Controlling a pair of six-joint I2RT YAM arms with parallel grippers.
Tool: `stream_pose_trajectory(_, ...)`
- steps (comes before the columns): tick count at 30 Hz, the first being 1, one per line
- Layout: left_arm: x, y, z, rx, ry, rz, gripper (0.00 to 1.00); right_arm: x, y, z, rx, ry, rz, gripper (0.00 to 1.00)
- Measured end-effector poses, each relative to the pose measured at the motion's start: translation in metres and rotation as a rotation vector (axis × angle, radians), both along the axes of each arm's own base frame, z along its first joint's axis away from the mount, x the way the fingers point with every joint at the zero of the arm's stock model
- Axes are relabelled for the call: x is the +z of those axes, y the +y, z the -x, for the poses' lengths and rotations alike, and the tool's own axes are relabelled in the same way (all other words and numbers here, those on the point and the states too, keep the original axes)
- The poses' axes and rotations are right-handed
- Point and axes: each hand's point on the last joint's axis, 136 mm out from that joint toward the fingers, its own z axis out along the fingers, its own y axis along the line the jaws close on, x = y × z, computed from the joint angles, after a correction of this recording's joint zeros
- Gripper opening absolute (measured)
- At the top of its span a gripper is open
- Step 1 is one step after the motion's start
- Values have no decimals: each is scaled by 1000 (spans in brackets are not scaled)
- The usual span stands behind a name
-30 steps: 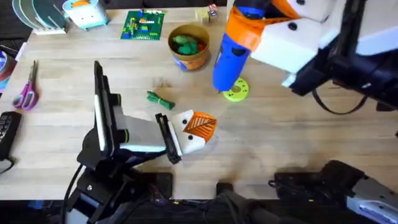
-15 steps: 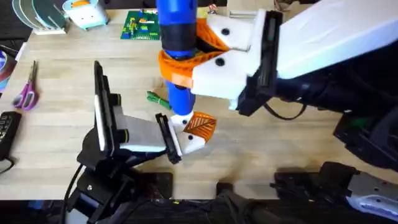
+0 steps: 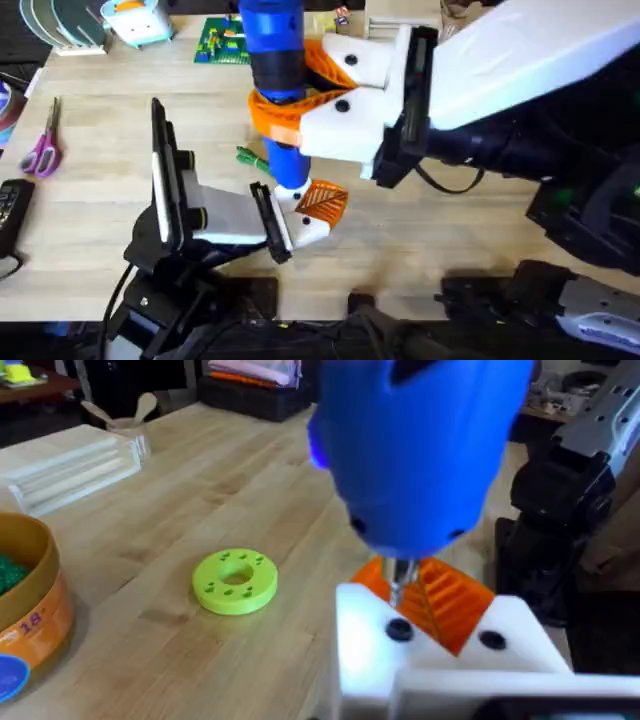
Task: Pick up the gripper from the table and insert it into the empty holder that is missing its gripper. Then pick up a screw, insert it into the mounting hole, and use the screwdriver to tighten it. Finally, clean up the table by picking up the vegetable and placing it into the bucket.
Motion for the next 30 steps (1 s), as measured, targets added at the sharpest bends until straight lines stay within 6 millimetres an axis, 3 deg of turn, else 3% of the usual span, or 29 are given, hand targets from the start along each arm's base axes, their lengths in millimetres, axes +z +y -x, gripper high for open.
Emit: stream_pose_trajectory(30, 0, 0, 0, 0, 0, 0, 6, -6, 3, 1, 21, 33, 12, 27)
